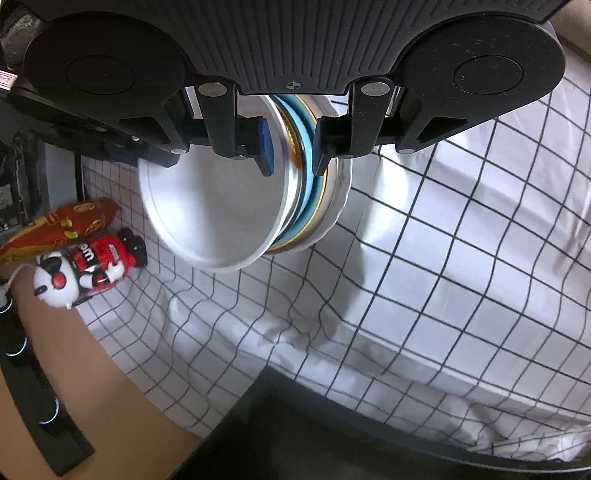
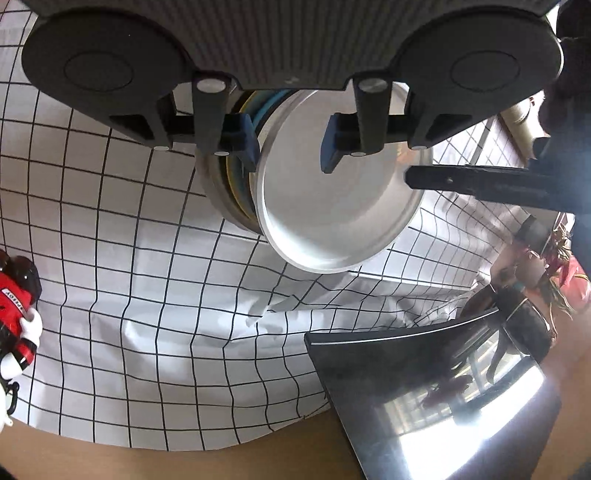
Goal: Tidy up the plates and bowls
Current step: 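Move both grippers to the red-rimmed white tray and grip its rim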
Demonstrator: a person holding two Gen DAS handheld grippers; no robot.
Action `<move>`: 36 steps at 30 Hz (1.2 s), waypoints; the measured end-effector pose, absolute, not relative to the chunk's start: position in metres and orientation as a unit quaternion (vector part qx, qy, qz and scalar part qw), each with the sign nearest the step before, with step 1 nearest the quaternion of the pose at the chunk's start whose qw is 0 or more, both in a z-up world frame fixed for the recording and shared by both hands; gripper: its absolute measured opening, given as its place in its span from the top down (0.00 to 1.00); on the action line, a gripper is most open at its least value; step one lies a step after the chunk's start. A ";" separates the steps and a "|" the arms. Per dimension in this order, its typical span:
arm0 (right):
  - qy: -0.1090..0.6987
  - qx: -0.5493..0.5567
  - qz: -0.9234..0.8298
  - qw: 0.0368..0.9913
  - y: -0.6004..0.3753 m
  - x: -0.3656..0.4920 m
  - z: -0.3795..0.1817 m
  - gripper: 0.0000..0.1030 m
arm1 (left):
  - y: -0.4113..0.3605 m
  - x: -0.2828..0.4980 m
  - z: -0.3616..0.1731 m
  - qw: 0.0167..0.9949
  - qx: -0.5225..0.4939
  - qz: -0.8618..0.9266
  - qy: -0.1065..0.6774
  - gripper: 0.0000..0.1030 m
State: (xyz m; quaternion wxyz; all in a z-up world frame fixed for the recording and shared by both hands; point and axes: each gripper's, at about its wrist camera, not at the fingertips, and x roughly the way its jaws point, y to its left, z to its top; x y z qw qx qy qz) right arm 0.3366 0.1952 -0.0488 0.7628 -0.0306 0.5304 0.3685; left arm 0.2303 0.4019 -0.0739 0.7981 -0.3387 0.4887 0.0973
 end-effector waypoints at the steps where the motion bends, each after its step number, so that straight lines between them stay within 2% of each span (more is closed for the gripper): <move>1: 0.530 -0.030 0.368 0.763 0.195 0.336 -0.049 0.65 | 0.402 0.231 -0.076 0.796 -0.339 0.098 0.492 0.75; 9: 0.531 0.014 0.363 0.765 0.168 0.336 -0.042 0.65 | 0.394 0.230 -0.050 0.809 -0.302 0.061 0.500 0.75; 15: 0.461 0.027 0.316 0.829 0.093 0.333 -0.007 0.65 | 0.365 0.225 0.011 0.863 -0.249 0.069 0.435 0.75; 18: 0.427 0.000 0.260 0.866 0.047 0.323 -0.003 0.64 | 0.322 0.243 0.018 0.879 -0.241 0.028 0.412 0.75; 24: 0.416 -0.044 0.142 0.897 -0.061 0.289 -0.013 0.64 | 0.177 0.304 -0.038 0.850 -0.217 -0.111 0.467 0.75; 27: 0.428 -0.022 0.072 0.901 -0.128 0.273 -0.014 0.55 | 0.098 0.328 -0.080 0.804 -0.205 -0.186 0.526 0.75; 32: 0.469 0.038 -0.015 0.882 -0.213 0.256 -0.037 0.55 | 0.018 0.350 -0.120 0.765 -0.193 -0.224 0.572 0.75; 36: 0.485 0.096 -0.040 0.868 -0.247 0.253 -0.063 0.55 | -0.018 0.361 -0.140 0.751 -0.186 -0.225 0.592 0.75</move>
